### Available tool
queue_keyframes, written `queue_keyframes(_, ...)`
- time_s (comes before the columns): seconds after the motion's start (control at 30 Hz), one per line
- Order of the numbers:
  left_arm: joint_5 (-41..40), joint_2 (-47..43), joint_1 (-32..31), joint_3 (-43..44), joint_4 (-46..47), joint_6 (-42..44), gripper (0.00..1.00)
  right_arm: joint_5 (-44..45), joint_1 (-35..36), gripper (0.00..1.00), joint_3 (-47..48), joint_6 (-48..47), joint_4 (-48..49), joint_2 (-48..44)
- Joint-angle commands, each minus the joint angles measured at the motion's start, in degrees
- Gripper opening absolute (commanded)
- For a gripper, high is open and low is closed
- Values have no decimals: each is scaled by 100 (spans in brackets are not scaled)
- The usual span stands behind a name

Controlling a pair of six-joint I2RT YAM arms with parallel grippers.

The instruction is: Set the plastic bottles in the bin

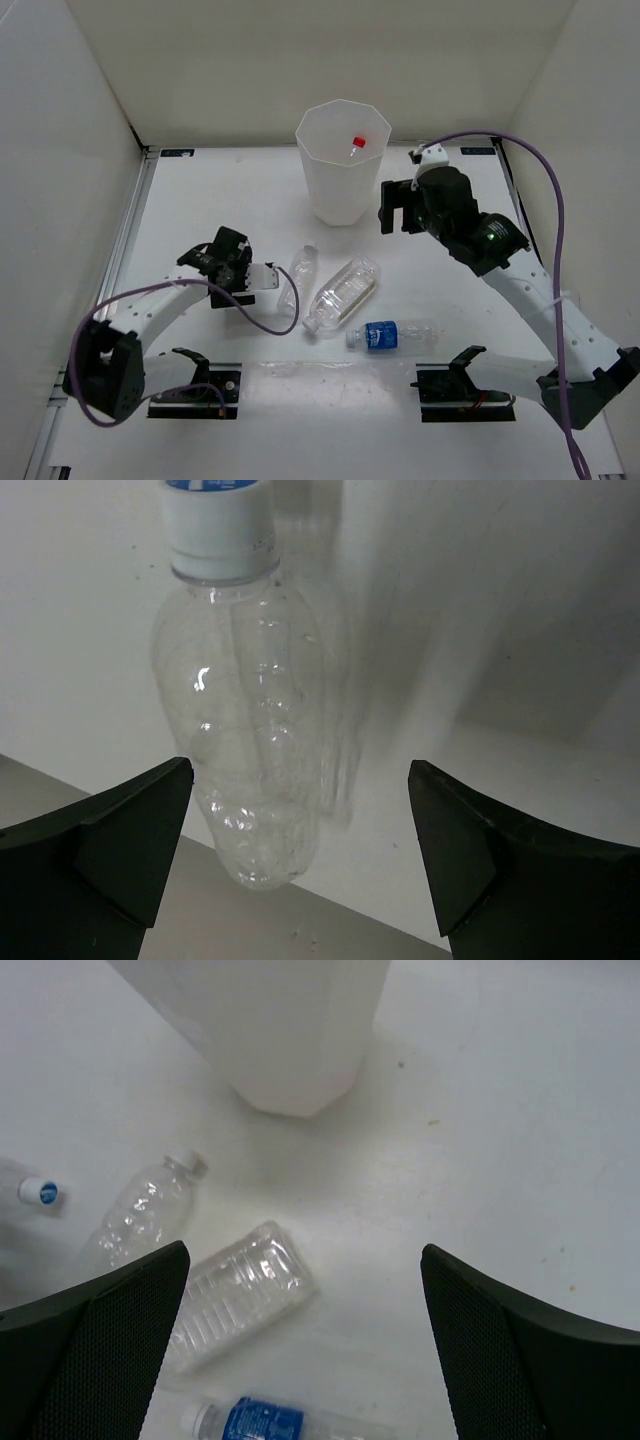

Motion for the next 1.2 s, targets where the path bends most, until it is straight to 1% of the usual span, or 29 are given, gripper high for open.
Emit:
queue_keyframes(0.0, -398, 529, -35, 211, 372, -110, 100, -4, 21, 100, -111, 452, -48, -487)
queue_keyframes(0.03, -476, 748, -35, 211, 372, -110, 100, -4, 21, 100, -164, 504, -48, -487)
queue_keyframes(0.17, -477, 1171, -35, 211, 609, -276, 100, 57, 21, 100, -305, 566, -100, -619)
queue_keyframes(0.2, -477, 1251, -35, 272, 609, -364, 98, 57, 21, 100, -305, 619, -153, -671)
queue_keyframes(0.23, -477, 1321, -35, 342, 609, -556, 94, 57, 21, 100, -305, 619, -153, -672)
queue_keyframes(0.27, -477, 1374, -35, 404, 609, -636, 85, 57, 21, 100, -305, 680, -206, -672)
queue_keyframes(0.3, -477, 1375, 26, 492, 609, -689, 67, 118, 21, 100, -358, 681, -206, -672)
queue_keyframes(0.33, -477, 1375, 26, 493, 609, -759, 60, 119, 21, 100, -358, 681, -258, -733)
queue_keyframes(0.4, -477, 1375, 96, 493, 609, -760, 51, 119, 21, 100, -420, 681, -259, -794)
queue_keyframes(0.43, -477, 1305, 149, 493, 609, -847, 36, 188, 21, 100, -481, 733, -259, -795)
queue_keyframes(0.47, -477, 1252, 210, 588, 609, -935, 13, 189, 21, 100, -481, 733, -259, -847)
queue_keyframes(0.5, -424, 1252, 280, 685, 557, -1197, 10, 241, 21, 100, -481, 733, -259, -848)
queue_keyframes(0.57, -214, 1190, 368, 1281, 215, -1488, 10, 303, 21, 100, -481, 733, -259, -848)
queue_keyframes(0.6, -109, 1190, 482, 1971, 49, -1838, 10, 356, 21, 100, -481, 733, -259, -900)
queue_keyframes(0.63, 14, 1277, 561, 2404, -266, -2024, 10, 426, 21, 100, -551, 733, -259, -901)
queue_keyframes(0.67, 285, 1339, 649, 2878, -383, -2234, 10, 609, 21, 100, -638, 733, -259, -970)
queue_keyframes(0.7, 392, 1418, 746, 3388, -453, -2454, 10, 698, 21, 100, -700, 794, -259, -971)
queue_keyframes(0.73, 454, 1619, 903, 4428, -454, -2926, 10, 786, 21, 100, -770, 856, -259, -1023)
queue_keyframes(0.8, 507, 1874, 905, 5497, -454, -3516, 10, 909, 21, 100, -981, 1004, -259, -1024)
queue_keyframes(0.83, 508, 2145, 905, 6555, -454, -3702, 10, 910, 21, 100, -1052, 1067, -311, -1024)
queue_keyframes(0.87, 595, 2270, 827, 7053, -454, -3861, 10, 979, 21, 100, -1122, 1154, -312, -1076)
queue_keyframes(0.9, 865, 2384, 748, 7493, -263, -3976, 10, 980, -31, 100, -1279, 1347, -312, -1076)
queue_keyframes(0.93, 964, 2490, 547, 8185, -113, -4203, 10, 1067, -32, 100, -1368, 1470, -312, -1076)
queue_keyframes(0.97, 1121, 2700, 440, 8435, 63, -4275, 10, 1138, -32, 100, -1465, 1602, -312, -1076)
queue_keyframes(1.0, 1471, 2815, 326, 8664, 238, -4328, 10, 1312, -32, 100, -1622, 1743, -312, -1129)
queue_keyframes(1.03, 1622, 2938, 99, 8875, 527, -4442, 10, 1392, -84, 100, -1685, 2031, -372, -1129)
queue_keyframes(1.07, 1737, 3252, -17, 9286, 643, -4495, 10, 1454, -84, 100, -1737, 2182, -373, -1129)
queue_keyframes(1.13, 1878, 3614, -332, 9693, 837, -4661, 10, 1507, -84, 100, -1878, 2533, -435, -1129)
queue_keyframes(1.17, 1879, 3973, -439, 10034, 1021, -4662, 10, 1508, -84, 100, -1879, 2605, -435, -1129)
